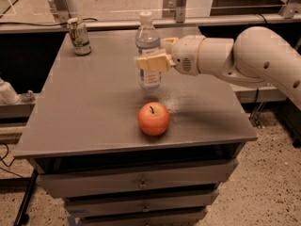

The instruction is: Move blue plastic bottle near apple

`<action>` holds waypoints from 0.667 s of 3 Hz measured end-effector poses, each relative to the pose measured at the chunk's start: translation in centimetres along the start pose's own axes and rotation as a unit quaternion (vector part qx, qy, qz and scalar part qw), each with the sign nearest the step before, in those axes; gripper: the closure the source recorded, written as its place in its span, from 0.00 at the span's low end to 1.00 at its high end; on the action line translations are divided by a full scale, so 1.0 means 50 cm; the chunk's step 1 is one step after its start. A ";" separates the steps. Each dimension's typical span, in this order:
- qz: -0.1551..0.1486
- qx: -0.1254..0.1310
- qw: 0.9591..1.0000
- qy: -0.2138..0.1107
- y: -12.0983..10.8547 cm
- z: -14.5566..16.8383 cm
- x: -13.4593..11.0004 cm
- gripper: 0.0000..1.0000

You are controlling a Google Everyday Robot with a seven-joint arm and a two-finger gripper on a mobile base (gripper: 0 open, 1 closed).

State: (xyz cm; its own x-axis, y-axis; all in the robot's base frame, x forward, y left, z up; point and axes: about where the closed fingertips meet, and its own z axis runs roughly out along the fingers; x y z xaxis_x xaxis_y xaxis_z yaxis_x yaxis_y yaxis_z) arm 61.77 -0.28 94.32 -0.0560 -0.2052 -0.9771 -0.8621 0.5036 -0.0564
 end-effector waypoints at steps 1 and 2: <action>-0.001 -0.012 1.000 0.006 0.036 -0.015 0.017 1.00; -0.007 -0.022 1.000 0.000 0.059 -0.027 0.038 1.00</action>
Offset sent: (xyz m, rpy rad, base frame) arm -0.0490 -0.0081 -0.0303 0.0005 -0.0229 0.0657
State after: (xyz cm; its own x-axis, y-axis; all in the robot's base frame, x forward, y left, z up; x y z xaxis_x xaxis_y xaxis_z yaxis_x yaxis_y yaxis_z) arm 58.43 -0.33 92.56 -0.0445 -0.2121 -0.9762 -0.8837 0.4640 -0.0606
